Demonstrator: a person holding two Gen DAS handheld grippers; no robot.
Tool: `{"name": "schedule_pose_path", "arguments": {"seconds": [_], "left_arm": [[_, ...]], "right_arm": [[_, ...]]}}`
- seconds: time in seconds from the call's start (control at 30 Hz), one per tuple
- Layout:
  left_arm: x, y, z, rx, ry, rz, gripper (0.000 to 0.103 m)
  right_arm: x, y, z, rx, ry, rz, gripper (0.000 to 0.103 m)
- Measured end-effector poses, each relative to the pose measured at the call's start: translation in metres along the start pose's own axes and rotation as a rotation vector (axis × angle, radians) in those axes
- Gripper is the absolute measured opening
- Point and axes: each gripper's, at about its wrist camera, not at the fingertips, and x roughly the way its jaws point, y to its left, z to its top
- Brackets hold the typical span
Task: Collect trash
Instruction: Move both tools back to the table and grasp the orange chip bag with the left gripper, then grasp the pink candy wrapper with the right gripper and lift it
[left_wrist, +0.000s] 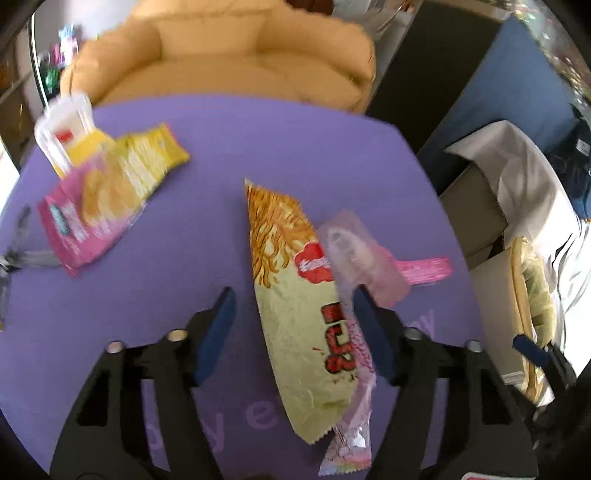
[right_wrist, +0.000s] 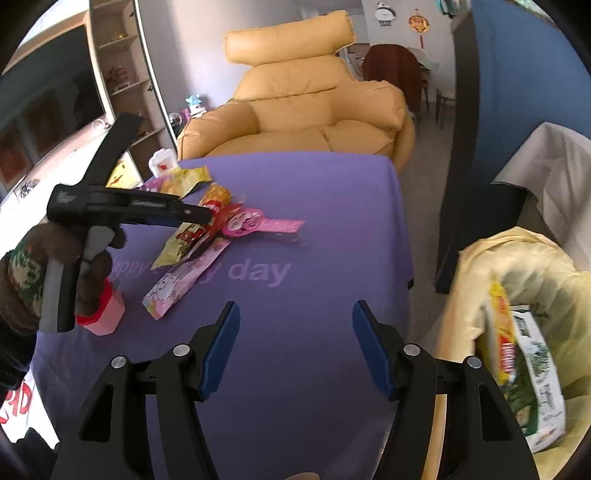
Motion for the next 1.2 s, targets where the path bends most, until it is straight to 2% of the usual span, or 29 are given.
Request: {"name": "schedule_pose_path", "arguments": {"seconds": [0.03, 0.1, 0.2, 0.43, 0.57, 0.73, 0.93, 1.2], "left_arm": [[0.003, 0.002, -0.001, -0.011, 0.013, -0.010, 0.044], [0.001, 0.006, -0.006, -0.027, -0.001, -0.030, 0.039], [-0.012, 0.014, -0.021, -0.048, -0.041, -0.096, 0.033], [-0.064, 0.036, -0.055, -0.080, -0.171, -0.130, 0.031], [-0.090, 0.054, -0.071, -0.093, -0.240, -0.086, 0.032], [-0.103, 0.075, -0.082, -0.118, -0.263, -0.043, 0.032], [-0.106, 0.091, -0.099, -0.169, -0.257, -0.046, 0.033], [-0.106, 0.100, -0.115, -0.194, -0.255, -0.034, 0.033]], "right_arm": [[0.003, 0.003, -0.001, -0.006, 0.001, 0.000, 0.060], [0.007, 0.007, -0.004, -0.011, 0.006, -0.002, 0.060], [0.018, 0.010, -0.005, -0.001, 0.030, 0.016, 0.060], [0.040, 0.028, 0.000, 0.007, 0.061, 0.065, 0.060], [0.054, 0.046, 0.007, 0.010, 0.079, 0.120, 0.060], [0.078, 0.075, 0.021, 0.002, 0.111, 0.226, 0.060], [0.108, 0.107, 0.036, -0.097, 0.149, 0.150, 0.060], [0.122, 0.116, 0.044, -0.130, 0.165, 0.098, 0.062]]}}
